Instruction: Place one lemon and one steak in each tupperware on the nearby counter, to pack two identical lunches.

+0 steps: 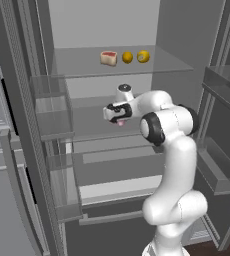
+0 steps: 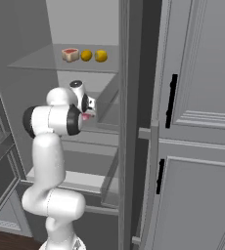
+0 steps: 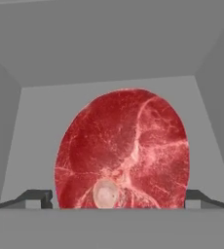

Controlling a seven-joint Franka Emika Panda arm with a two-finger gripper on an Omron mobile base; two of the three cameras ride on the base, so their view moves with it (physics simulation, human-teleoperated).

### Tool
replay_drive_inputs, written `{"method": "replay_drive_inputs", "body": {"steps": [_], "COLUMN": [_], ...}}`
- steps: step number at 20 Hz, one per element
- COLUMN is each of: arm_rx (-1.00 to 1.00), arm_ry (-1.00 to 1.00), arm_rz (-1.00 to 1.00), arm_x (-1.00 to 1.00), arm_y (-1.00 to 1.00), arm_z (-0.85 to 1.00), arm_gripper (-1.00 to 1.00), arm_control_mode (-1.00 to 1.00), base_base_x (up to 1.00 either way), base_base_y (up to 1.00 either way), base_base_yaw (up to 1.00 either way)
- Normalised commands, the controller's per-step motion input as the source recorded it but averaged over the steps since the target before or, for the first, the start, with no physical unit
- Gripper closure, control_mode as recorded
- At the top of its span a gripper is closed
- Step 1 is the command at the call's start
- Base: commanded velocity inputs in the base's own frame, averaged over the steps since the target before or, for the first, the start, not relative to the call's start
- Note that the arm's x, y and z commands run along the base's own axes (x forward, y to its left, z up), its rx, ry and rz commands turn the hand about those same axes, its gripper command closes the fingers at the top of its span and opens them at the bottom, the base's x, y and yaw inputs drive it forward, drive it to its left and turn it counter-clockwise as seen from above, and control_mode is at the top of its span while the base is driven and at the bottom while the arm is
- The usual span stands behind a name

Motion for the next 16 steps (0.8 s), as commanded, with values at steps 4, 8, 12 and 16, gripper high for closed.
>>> {"method": "replay_drive_inputs", "body": {"steps": [4, 8, 12, 16], "arm_rx": [-0.02, 0.00, 0.00, 0.00], "arm_ry": [0.11, -0.01, -0.04, -0.25], "arm_rz": [0.00, 0.00, 0.01, 0.01], "arm_x": [-0.04, -0.03, -0.56, -0.86], "arm_y": [0.00, 0.00, 0.00, 0.00], "arm_z": [-0.76, -0.21, -0.06, 0.03], "arm_gripper": [1.00, 1.00, 1.00, 1.00], "arm_control_mode": [-1.00, -1.00, -1.00, -1.00], "base_base_x": [0.00, 0.00, 0.00, 0.00], "base_base_y": [0.00, 0.00, 0.00, 0.00], "base_base_yaw": [0.00, 0.00, 0.00, 0.00]}}
